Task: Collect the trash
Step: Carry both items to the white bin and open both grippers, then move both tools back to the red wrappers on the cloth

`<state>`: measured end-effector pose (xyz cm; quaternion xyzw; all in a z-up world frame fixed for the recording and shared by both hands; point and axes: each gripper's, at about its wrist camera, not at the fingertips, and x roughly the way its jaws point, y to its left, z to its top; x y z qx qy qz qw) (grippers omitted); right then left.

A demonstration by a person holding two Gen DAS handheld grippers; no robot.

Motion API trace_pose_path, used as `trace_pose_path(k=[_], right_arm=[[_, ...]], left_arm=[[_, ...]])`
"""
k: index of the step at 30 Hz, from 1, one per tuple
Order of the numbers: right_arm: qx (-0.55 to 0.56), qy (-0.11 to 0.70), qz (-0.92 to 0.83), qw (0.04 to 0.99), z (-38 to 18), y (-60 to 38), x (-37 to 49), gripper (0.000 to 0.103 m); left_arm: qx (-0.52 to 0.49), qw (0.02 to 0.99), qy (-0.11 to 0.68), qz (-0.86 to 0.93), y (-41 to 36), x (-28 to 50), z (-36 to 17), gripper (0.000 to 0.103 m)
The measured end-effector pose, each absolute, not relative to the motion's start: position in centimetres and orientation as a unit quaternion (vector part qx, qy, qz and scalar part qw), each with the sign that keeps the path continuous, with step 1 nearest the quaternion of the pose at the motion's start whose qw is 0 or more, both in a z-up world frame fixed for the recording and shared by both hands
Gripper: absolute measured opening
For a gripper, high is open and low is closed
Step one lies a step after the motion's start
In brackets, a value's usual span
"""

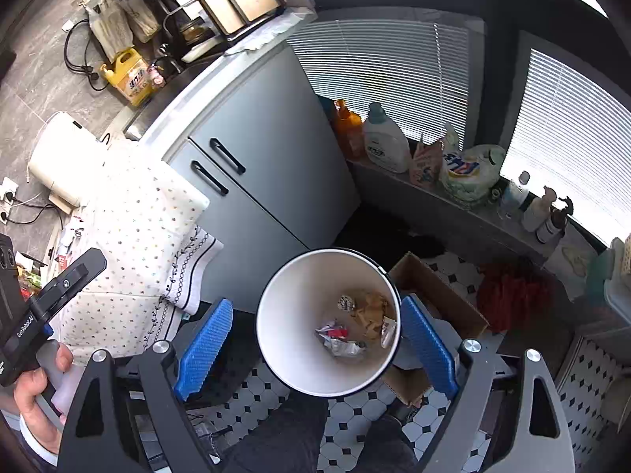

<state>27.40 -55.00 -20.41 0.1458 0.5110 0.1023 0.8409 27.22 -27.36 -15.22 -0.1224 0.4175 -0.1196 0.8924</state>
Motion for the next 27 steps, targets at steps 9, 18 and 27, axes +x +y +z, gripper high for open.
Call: trace_pose_path(k=[9, 18, 27], right_arm=[[0.118, 0.48, 0.141, 0.858, -16.5, -47.5, 31.2, 0.095], [0.087, 0.47, 0.184, 0.859, -14.2, -38.1, 35.0, 0.095], [0.052, 0.464, 0.225, 0.855, -13.2, -29.0, 37.6, 0.095]], left_arm=[[-0.141, 0.915, 0.374, -0.048, -18.6, 27.1, -12.0, 0.088], [-0.171, 0.922, 0.348, 0.024, -8.1, 26.8, -10.9, 0.088], [-0.202, 0.92, 0.326, 0.086, 1.2, 25.8, -11.3, 0.088]])
